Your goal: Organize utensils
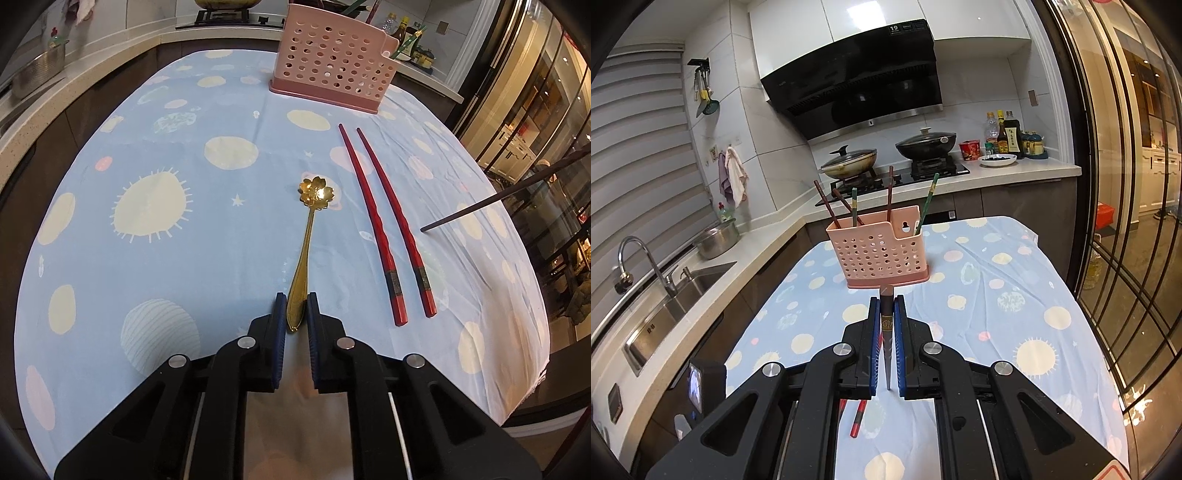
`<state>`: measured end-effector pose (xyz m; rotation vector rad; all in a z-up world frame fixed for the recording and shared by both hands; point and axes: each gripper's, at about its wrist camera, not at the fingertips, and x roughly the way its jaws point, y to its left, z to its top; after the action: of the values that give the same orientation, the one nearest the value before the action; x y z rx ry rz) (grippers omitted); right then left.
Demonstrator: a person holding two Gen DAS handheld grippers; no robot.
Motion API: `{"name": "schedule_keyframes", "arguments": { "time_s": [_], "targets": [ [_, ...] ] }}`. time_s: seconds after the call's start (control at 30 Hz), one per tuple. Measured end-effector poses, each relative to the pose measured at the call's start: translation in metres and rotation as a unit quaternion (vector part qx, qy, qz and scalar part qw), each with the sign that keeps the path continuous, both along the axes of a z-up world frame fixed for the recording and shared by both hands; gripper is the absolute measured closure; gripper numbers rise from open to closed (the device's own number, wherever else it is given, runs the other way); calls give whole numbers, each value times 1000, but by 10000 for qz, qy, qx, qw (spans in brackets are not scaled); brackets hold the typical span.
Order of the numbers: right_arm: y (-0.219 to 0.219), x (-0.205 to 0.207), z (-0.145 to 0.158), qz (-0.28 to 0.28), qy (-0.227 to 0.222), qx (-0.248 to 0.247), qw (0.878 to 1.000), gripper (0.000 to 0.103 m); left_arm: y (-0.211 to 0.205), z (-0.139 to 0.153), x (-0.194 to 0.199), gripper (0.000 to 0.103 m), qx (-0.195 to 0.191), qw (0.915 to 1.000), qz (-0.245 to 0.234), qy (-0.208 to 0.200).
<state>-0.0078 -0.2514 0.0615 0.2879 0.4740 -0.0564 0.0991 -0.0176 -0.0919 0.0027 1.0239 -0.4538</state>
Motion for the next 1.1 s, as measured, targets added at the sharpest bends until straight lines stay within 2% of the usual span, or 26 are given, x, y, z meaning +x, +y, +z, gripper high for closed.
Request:
{"name": "schedule_keyframes", "arguments": {
  "time_s": [0.43, 0.73, 0.8, 1.1],
  "targets": [
    [-3, 0, 1, 40, -28, 46, 10000, 96, 1, 53, 5, 93, -176, 9983, 11, -562],
    [-5, 7, 7, 99, -68, 79, 9999, 96, -8, 79, 13, 95, -196, 9958, -98, -886],
    [-6, 9, 9, 110, -93, 80, 9999, 96, -11, 83, 15, 102, -191, 9955, -127, -920],
    [-7, 15, 14, 168, -138, 59, 9997, 96, -19, 98, 21, 102, -213, 9932, -223, -1123]
  ]
}}
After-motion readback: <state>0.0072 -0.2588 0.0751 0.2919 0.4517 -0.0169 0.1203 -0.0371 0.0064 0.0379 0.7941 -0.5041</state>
